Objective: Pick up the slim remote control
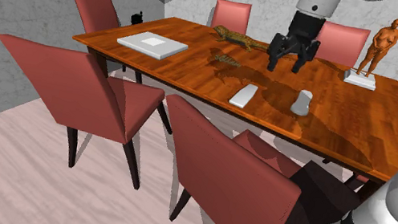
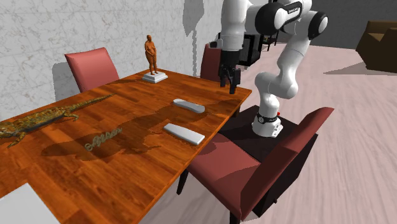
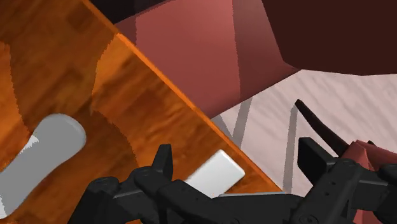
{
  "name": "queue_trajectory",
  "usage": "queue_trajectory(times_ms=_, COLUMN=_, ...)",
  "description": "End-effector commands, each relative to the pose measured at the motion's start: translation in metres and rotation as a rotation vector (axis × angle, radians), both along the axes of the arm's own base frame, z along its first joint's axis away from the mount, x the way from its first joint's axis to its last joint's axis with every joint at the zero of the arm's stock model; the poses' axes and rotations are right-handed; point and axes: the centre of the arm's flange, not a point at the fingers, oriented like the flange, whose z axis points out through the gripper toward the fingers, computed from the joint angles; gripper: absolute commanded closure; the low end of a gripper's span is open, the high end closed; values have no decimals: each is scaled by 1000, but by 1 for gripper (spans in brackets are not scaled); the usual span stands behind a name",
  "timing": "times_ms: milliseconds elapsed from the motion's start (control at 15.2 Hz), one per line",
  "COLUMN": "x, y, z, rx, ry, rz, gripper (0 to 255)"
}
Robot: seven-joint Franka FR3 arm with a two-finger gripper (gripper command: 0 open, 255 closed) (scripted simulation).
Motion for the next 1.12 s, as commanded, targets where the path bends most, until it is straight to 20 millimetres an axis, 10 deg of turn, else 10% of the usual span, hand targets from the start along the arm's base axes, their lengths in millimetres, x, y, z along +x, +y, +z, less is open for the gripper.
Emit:
queue_trajectory(times_ms=0, x=20, y=1, z=-19, rx=-4, ry=11, rz=-88, gripper=0)
queue_trajectory(times_ms=1056, x=170, y=-72, z=-150, rx=-38, ry=99, rz=-757, gripper=0)
